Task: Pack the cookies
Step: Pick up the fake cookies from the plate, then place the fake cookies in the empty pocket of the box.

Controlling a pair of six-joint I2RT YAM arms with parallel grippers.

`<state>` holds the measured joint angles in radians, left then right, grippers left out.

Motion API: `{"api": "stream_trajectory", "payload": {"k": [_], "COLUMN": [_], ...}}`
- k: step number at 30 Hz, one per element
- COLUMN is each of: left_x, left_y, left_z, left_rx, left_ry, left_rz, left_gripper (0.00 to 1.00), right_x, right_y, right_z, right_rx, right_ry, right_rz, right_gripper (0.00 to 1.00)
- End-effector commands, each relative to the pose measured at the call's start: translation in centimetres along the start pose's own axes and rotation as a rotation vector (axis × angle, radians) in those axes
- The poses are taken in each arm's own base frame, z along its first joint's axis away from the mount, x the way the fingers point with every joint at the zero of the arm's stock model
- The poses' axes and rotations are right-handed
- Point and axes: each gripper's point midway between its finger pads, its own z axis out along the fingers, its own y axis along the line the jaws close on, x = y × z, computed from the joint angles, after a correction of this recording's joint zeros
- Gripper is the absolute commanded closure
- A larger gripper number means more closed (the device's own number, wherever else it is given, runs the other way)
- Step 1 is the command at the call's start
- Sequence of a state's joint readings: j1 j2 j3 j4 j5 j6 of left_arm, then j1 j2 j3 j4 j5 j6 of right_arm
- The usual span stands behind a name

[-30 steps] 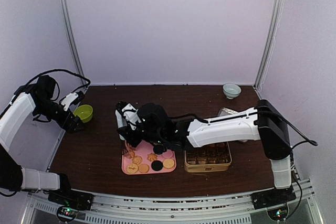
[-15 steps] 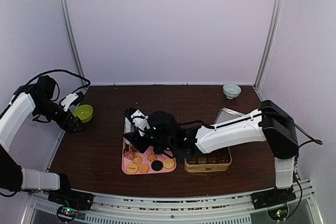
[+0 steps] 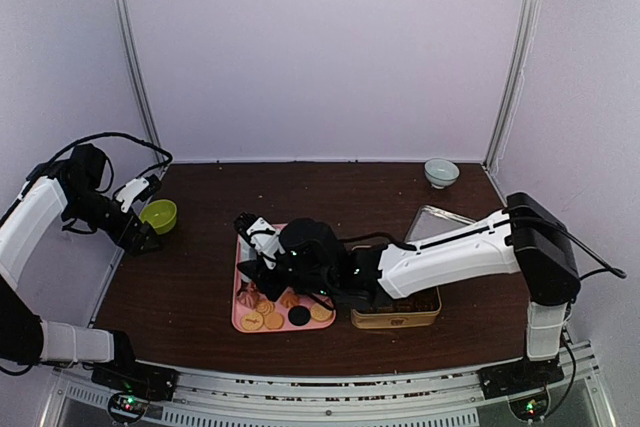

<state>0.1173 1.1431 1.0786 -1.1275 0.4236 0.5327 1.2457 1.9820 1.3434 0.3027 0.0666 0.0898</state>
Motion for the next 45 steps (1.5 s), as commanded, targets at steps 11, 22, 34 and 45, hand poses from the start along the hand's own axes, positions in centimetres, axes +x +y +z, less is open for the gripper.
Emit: {"api": "stream_trajectory", "payload": {"k": [11,22,34,45], "left_x": [-0.4,-0.6,-0.7,-0.6], "left_y": [0.0,-0.4,-0.3,-0.4], "left_z": [-0.8,-0.5,0.0,0.2], "left_rx": [-0.017,0.009,0.03,0.038], "left_ry": [-0.031,-0.039,-0.041,-0.038], "left_rz": [0.016,0.015,0.008,0.008], "left_gripper": [0.02,0.02,0.02,0.02], "right_x": [-11.3,-7.3,-1.8,-0.5], "right_y": [-1.1,-8.0,-11.5,-11.7], "right_z": [-5.1,-13.9,-21.6,-21.3], "right_rx": [0.047,0.246,0.37,0.385], "right_ry": [-0.189,-0.156,-0.098,-0.06], "right_rz": [-0.026,0.006,0.074,0.072], "right_gripper": [0.89,0.89,0.86,0.85]}}
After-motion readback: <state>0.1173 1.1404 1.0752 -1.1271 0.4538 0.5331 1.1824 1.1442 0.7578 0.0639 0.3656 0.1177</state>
